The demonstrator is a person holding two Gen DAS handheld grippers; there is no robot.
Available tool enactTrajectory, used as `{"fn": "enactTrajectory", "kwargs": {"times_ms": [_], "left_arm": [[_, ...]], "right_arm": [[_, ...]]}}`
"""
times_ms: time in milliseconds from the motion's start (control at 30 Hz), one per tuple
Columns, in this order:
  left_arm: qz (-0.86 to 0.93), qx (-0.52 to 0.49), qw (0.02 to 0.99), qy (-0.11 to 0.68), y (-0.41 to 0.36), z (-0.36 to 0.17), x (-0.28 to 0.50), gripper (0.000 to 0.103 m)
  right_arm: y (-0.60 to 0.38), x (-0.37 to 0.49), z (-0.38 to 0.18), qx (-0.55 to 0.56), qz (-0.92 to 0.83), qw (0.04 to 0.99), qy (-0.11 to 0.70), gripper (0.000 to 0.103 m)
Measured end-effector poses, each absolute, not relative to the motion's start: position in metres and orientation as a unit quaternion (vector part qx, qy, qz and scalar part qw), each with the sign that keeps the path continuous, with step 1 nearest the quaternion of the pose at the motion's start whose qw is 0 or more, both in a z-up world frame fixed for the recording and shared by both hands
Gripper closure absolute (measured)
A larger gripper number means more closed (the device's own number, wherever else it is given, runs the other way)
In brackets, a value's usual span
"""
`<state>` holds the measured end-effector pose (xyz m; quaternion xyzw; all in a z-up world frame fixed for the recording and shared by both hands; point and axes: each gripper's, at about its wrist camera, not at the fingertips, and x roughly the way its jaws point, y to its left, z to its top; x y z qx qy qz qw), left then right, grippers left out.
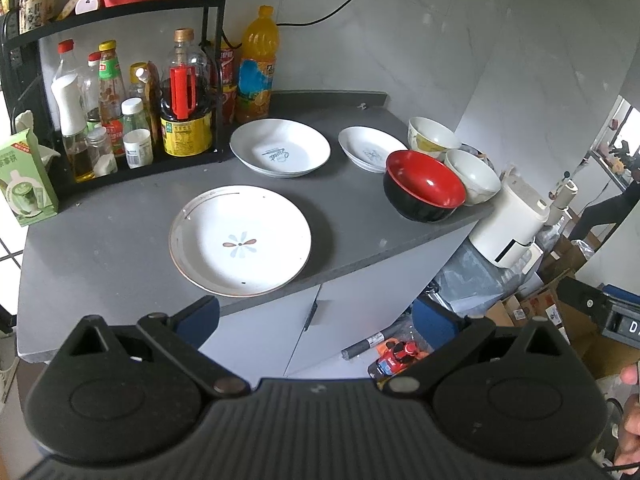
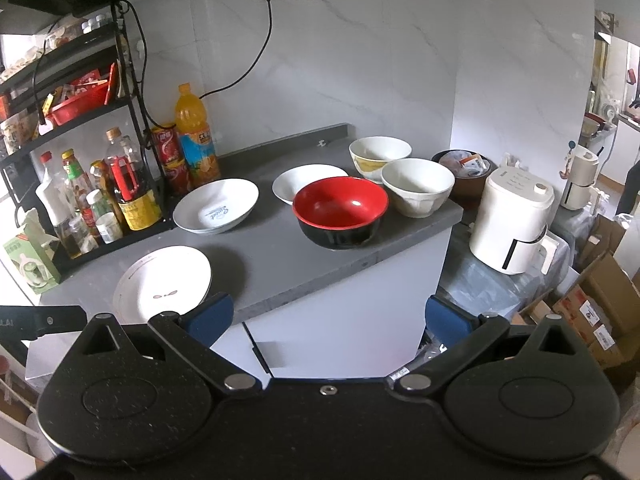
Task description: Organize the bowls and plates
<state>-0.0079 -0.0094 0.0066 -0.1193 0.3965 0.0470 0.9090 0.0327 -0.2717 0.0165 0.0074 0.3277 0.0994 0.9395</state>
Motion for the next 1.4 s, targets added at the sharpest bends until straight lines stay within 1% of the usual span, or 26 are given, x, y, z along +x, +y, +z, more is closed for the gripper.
{"fn": "enactTrajectory", "kwargs": {"times_ms": [867,1400], "left_arm": [[0.055,-0.148,0.906,0.392,-0.009,0.014,0.012,0.002],[0.038,-0.141,0.91,0.389,-0.022,0.016,0.072,0.001]], "right_arm": [[-0.282,0.061,0.019,0.013,0.09,0.936,0.34,0.0],[-0.299,0.104,0.018,0.026,0.07,0.936,0.344,0.0]]}}
